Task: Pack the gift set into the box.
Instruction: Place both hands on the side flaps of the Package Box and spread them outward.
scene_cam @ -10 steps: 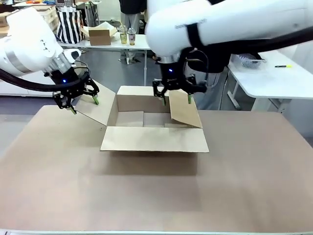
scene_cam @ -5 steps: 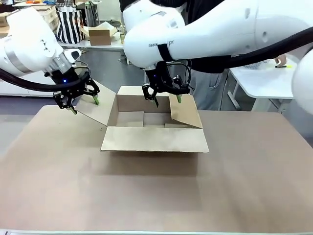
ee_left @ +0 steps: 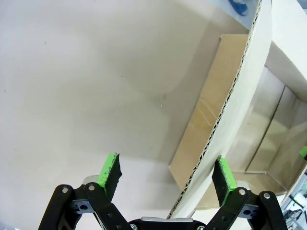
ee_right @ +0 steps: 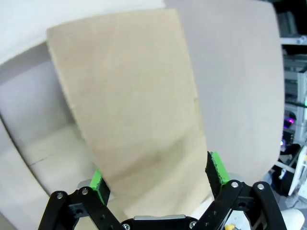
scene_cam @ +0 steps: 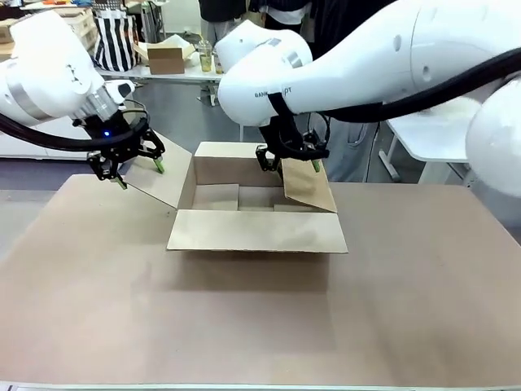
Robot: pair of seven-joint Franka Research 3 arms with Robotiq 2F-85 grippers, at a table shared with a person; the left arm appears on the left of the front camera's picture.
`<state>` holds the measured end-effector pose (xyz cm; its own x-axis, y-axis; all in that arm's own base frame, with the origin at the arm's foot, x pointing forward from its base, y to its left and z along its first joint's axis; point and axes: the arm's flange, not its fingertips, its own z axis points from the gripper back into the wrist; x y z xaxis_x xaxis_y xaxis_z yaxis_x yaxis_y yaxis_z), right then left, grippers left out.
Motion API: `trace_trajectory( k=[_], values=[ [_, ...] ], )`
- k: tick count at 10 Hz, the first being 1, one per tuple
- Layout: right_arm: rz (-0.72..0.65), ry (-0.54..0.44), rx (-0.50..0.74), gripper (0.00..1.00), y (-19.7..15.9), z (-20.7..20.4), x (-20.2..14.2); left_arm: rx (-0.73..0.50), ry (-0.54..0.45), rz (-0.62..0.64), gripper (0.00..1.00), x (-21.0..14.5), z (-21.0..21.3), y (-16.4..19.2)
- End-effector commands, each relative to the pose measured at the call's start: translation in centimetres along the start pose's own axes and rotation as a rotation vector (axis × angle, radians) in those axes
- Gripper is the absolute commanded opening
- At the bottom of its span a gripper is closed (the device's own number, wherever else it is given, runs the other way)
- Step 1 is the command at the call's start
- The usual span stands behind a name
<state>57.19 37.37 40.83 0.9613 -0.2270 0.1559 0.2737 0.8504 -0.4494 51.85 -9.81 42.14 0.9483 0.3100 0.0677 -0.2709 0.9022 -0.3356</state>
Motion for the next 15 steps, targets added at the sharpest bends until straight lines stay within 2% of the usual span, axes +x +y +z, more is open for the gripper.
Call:
trace_trajectory(
  k=[1, 3, 6, 11, 15],
  values=[
    [-0.048, -0.042, -0.053, 1.00, -3.1, 0.8, -0.6, 0.013, 0.004, 0.011, 1.00, 0.0, 0.3, 0.0],
    [-0.062, -0.035, -0.088, 1.00, -5.3, 0.5, -0.3, 0.013, 0.004, 0.011, 1.00, 0.0, 0.3, 0.0],
    [-0.100, -0.020, -0.052, 1.00, -8.9, 0.7, -0.2, 0.013, 0.004, 0.011, 1.00, 0.0, 0.3, 0.0],
    [-0.182, 0.044, -0.028, 1.00, -14.5, -1.8, -0.5, 0.013, 0.004, 0.011, 1.00, 0.0, 0.3, 0.0],
    [-0.212, 0.131, 0.026, 1.00, -15.7, -5.4, -1.1, 0.013, 0.004, 0.011, 1.00, 0.0, 0.3, 0.0]
  ],
)
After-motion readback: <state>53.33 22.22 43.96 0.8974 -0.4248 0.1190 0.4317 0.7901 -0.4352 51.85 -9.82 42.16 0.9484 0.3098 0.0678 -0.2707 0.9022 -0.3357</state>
